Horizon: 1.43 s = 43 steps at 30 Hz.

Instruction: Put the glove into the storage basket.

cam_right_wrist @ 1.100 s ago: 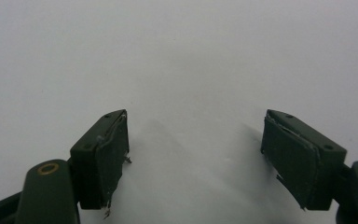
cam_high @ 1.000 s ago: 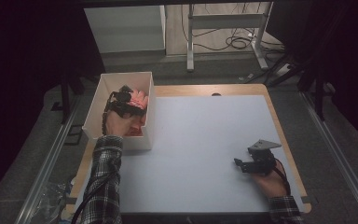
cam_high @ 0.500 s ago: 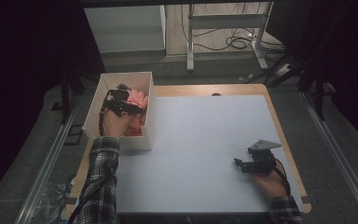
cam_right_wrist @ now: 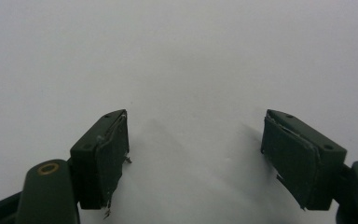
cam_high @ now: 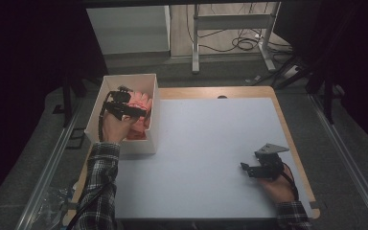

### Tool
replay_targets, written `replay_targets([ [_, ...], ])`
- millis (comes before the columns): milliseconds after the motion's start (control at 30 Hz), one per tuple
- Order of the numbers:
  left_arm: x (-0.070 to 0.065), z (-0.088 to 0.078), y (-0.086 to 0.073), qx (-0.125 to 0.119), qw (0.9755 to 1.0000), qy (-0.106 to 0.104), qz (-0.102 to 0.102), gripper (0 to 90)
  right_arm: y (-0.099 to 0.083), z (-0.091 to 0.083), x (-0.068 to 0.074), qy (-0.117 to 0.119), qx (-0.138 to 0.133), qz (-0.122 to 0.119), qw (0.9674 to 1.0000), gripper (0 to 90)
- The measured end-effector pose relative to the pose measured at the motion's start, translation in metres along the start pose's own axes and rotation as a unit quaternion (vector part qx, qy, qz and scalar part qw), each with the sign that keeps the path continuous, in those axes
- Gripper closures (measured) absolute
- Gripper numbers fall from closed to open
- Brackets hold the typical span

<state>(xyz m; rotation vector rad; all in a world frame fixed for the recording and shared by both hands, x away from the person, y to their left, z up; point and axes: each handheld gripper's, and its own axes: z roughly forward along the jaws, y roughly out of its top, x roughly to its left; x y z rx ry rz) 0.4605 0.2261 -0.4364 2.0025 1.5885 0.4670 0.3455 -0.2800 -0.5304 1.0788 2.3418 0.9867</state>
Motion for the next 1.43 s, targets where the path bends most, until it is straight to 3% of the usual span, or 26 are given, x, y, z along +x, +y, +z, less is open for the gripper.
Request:
replay_targets([
  [367,-0.007,-0.030,-0.017,-0.037,0.9992,-0.009,0.015,0.9,0.000,0.000,0.000,0.000,0.000,0.000,1.0000,23.6],
  [800,-0.014,-0.063,-0.061,-0.081,0.9963,-0.014,0.025,0.4,0.000,0.000,0.000,0.000,0.000,0.000,1.0000,23.6],
  [1200,-0.023,-0.068,-0.111,-0.088,0.9951,-0.040,0.017,0.0,0.000,0.000,0.000,-0.001,0.002,0.000,1.0000,23.6],
  [1433,-0.028,-0.067,-0.128,-0.086,0.9951,-0.044,0.019,0.0,0.000,0.000,0.000,-0.001,0.001,0.001,1.0000,23.5],
])
